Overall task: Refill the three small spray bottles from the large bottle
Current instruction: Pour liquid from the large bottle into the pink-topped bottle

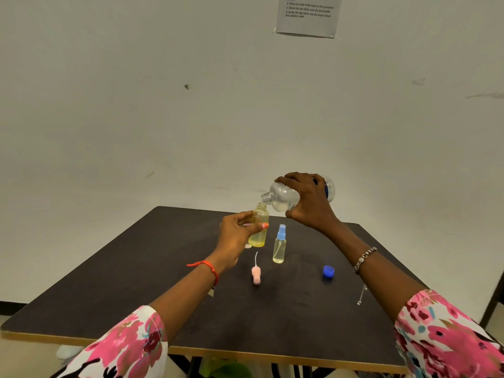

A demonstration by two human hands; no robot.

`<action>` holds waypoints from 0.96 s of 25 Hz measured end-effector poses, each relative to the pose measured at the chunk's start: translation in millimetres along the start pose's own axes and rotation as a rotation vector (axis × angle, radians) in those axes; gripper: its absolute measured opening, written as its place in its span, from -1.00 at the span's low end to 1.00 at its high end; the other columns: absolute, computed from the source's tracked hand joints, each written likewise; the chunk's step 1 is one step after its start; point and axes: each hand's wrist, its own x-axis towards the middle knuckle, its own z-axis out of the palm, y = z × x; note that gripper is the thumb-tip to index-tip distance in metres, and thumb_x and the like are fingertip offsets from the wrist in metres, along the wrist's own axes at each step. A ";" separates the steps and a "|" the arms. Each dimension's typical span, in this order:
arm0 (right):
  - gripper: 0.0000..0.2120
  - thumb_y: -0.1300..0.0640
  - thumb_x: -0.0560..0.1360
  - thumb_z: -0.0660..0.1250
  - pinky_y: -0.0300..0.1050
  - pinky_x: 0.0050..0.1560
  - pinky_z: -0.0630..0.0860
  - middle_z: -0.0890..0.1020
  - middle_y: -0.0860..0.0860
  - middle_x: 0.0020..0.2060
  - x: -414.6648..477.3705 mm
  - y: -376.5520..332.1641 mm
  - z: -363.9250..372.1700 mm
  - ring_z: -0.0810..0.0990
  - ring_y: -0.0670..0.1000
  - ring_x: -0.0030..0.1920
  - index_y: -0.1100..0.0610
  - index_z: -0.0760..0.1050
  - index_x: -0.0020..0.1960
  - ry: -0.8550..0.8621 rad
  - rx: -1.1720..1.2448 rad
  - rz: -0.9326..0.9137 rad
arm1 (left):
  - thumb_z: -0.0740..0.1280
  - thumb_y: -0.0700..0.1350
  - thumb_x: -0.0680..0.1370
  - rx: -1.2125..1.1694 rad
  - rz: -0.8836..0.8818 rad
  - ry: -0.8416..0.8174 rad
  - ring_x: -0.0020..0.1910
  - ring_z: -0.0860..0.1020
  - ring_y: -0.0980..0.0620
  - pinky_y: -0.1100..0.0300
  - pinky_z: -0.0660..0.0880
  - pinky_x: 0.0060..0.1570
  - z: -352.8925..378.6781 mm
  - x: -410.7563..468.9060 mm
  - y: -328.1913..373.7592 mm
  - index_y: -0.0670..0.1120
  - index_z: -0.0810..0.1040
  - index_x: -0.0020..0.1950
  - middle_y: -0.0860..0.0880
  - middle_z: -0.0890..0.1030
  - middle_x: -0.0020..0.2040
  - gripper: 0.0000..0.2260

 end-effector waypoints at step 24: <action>-0.44 0.15 0.17 0.39 0.15 0.25 0.19 0.59 0.10 0.06 -2.6 1.7 -4.6 0.52 0.16 0.12 0.12 0.49 0.19 0.015 0.027 -0.001 | 0.46 -0.24 0.37 -0.007 0.007 -0.002 0.06 0.52 0.03 0.11 0.51 0.09 3.5 -2.2 0.2 -0.19 0.50 0.25 -0.13 0.59 0.18 -0.55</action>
